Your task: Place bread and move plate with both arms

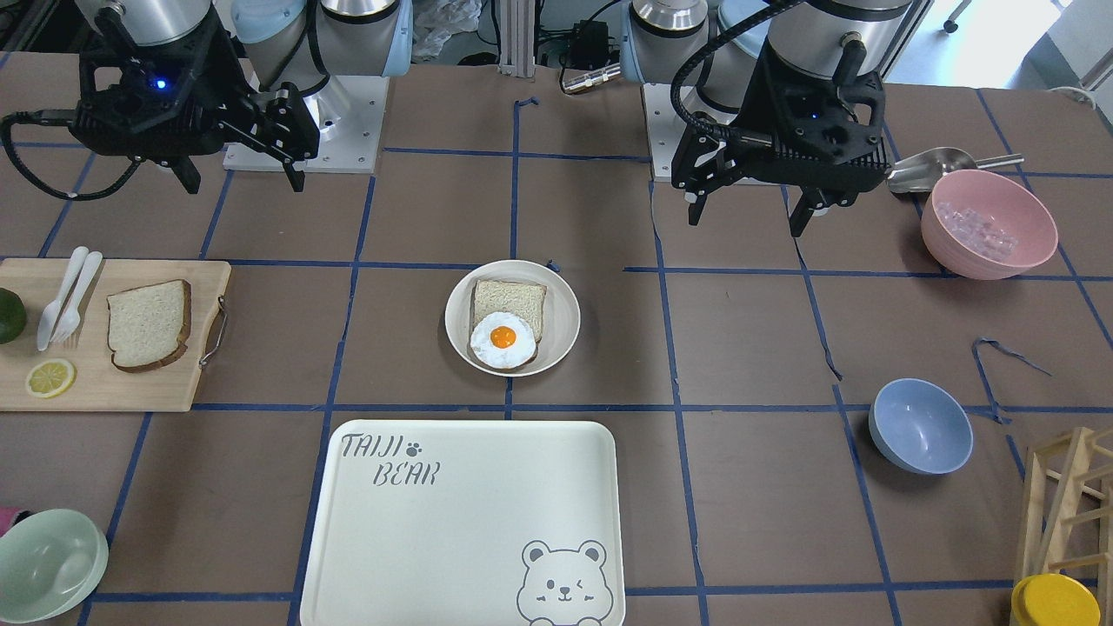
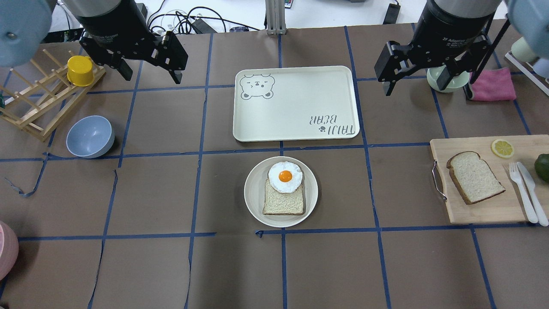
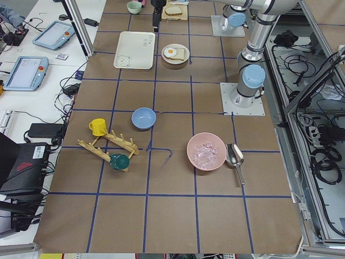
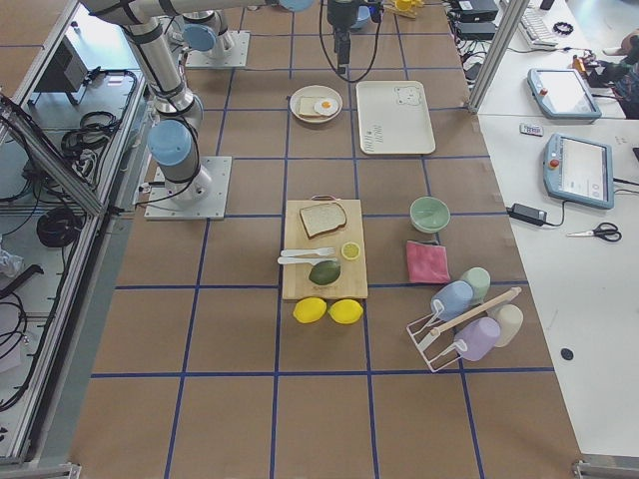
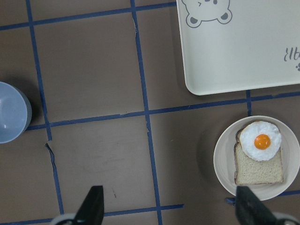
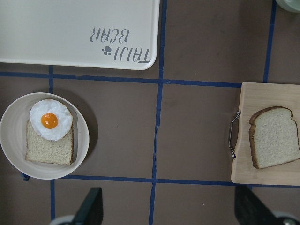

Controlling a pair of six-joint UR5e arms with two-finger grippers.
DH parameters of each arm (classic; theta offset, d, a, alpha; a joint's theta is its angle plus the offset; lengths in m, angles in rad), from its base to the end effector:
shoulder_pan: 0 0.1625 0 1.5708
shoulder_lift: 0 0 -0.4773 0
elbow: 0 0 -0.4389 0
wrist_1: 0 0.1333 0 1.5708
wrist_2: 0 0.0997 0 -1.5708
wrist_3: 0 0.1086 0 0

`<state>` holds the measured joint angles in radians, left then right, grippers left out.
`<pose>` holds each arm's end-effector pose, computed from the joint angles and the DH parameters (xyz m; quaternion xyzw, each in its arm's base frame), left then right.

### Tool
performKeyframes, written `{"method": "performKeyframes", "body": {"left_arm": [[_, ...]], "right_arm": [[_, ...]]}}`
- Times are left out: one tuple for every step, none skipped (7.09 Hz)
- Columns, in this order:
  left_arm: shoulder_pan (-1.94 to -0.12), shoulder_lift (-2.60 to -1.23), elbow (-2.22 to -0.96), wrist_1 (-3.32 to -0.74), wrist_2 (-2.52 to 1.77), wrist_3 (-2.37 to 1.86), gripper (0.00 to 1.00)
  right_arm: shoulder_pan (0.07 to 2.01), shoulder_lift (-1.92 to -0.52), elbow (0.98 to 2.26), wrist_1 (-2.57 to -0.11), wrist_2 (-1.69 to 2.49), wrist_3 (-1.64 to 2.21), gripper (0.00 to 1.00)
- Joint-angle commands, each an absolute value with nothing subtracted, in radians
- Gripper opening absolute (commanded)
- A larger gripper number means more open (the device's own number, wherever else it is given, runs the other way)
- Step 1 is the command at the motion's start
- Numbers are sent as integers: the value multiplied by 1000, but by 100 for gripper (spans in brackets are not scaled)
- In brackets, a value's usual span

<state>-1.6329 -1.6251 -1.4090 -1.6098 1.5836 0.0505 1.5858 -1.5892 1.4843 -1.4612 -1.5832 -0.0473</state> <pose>-0.1670 -0.5599 0.5847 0.0560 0.9978 -0.0343 0.0062 0.1398 -0.5249 0.5766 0.0312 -0.9995 -0.0024 0.0062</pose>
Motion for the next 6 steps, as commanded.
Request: {"method": "performKeyframes", "body": {"left_arm": [[-1634, -1632, -1410, -1606, 1583, 48, 100], [-1634, -1637, -1405, -1602, 1583, 45, 100], [-1634, -1631, -1413, -1601, 1583, 44, 100], [-1634, -1629, -1414, -1603, 1583, 44, 100], [-1634, -1628, -1416, -1603, 1583, 44, 100], [-1634, -1625, -1419, -1606, 1583, 43, 100]], "right_arm": [[1586, -1588, 1485, -1459, -1583, -49, 100], [1586, -1588, 1485, -1463, -1583, -49, 100], [1586, -1588, 1485, -1462, -1583, -48, 100], [1586, -1589, 1483, -1462, -1583, -48, 100], [1586, -1588, 1485, -1463, -1591, -55, 100], [1586, -1588, 1485, -1454, -1583, -58, 100]]}}
